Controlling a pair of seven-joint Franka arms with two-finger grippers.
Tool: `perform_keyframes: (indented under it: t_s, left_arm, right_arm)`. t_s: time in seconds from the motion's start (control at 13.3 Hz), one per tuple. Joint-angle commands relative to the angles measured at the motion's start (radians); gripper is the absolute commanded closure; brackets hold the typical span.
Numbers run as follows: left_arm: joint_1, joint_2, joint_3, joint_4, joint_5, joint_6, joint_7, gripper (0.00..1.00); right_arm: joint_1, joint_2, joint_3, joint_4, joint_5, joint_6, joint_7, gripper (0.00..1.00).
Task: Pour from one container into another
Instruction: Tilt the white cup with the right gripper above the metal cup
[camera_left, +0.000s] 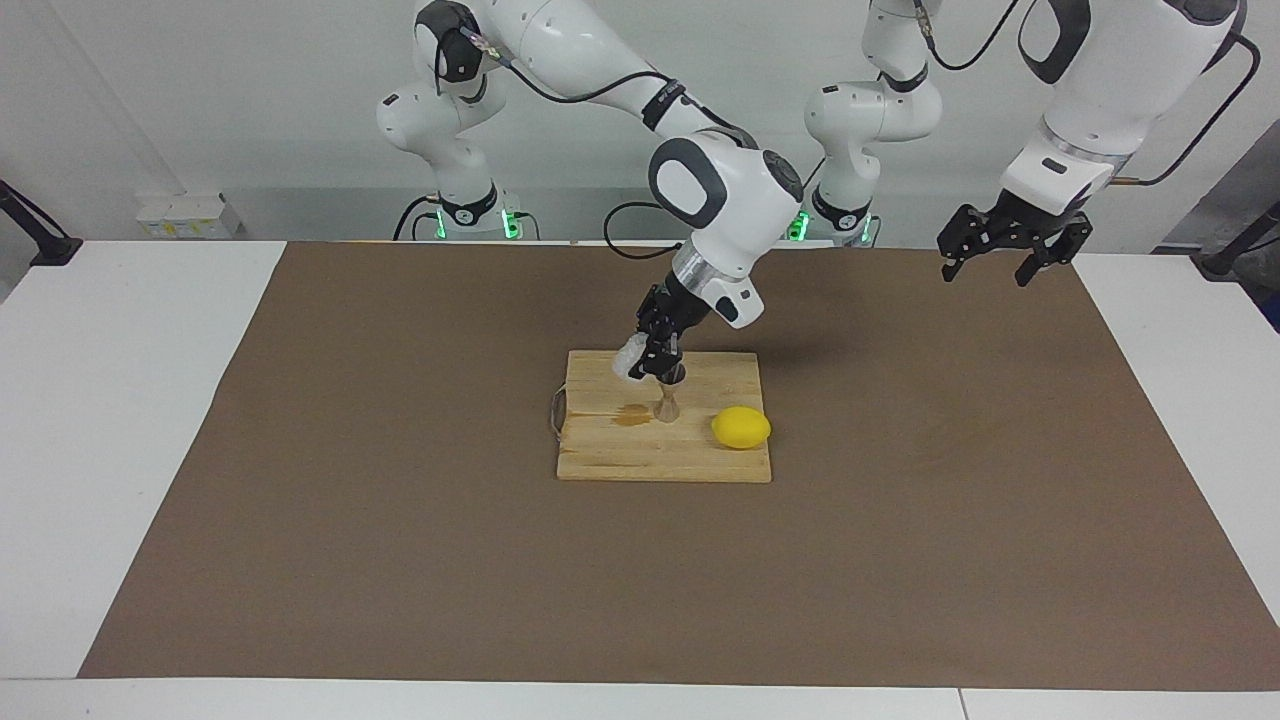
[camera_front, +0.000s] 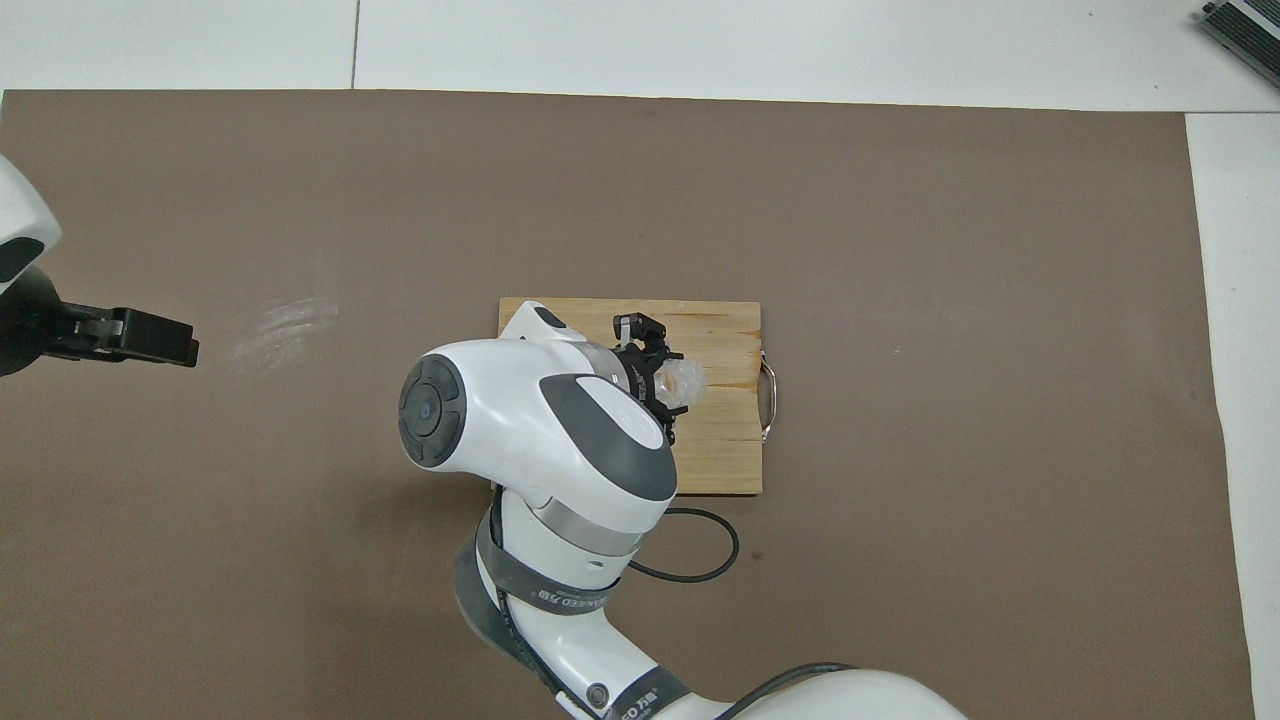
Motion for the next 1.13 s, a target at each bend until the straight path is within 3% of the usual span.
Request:
perform_keyframes:
  t_s: [0.0, 1.05]
  left_arm:
    - [-0.014, 0.003, 0.008, 0.000, -0.010, 0.012, -0.016, 0.00]
    - [-0.014, 0.015, 0.008, 0.003, -0.010, 0.014, -0.027, 0.00]
  right_arm:
    - [0.025, 0.024, 0.003, 0.033, -0.046, -0.024, 0.019, 0.88]
    - [0.056, 0.015, 0.015, 0.016, -0.192, -0.012, 0.046, 0.88]
